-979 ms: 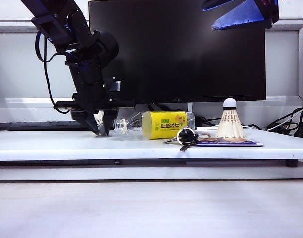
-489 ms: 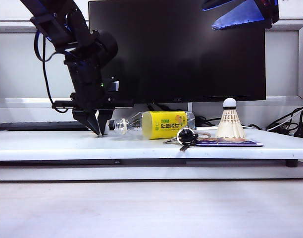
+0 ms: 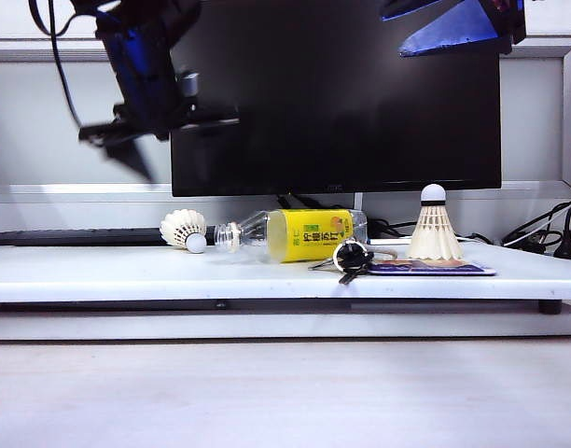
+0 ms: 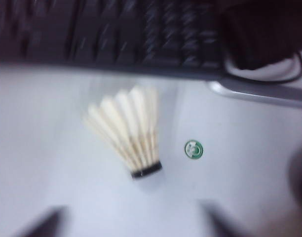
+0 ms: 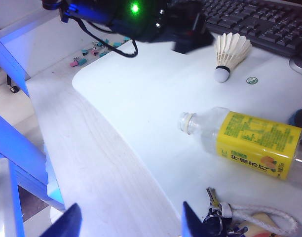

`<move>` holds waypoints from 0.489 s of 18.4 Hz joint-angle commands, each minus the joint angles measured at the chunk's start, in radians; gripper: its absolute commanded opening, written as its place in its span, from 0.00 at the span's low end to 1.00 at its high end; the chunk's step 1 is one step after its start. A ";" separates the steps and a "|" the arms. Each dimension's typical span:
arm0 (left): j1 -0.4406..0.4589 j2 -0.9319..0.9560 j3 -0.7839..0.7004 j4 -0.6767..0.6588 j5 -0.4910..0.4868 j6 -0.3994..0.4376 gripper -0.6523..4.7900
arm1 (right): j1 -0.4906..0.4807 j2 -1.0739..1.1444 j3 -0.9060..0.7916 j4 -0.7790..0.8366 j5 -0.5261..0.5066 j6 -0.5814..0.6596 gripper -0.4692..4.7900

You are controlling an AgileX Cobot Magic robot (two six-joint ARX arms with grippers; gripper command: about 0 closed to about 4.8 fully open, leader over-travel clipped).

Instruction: Stack the badminton balls on the table vertically.

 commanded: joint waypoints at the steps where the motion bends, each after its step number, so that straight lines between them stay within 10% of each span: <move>1: -0.001 0.007 -0.001 0.055 0.003 -0.230 0.88 | 0.000 -0.004 0.004 0.010 -0.007 0.008 0.58; 4: -0.001 0.031 -0.001 0.098 0.008 -0.224 0.70 | 0.000 -0.004 0.004 0.012 -0.006 0.008 0.58; 9: -0.008 0.108 0.001 0.103 0.008 -0.233 0.69 | 0.000 -0.004 0.004 0.014 -0.007 0.008 0.58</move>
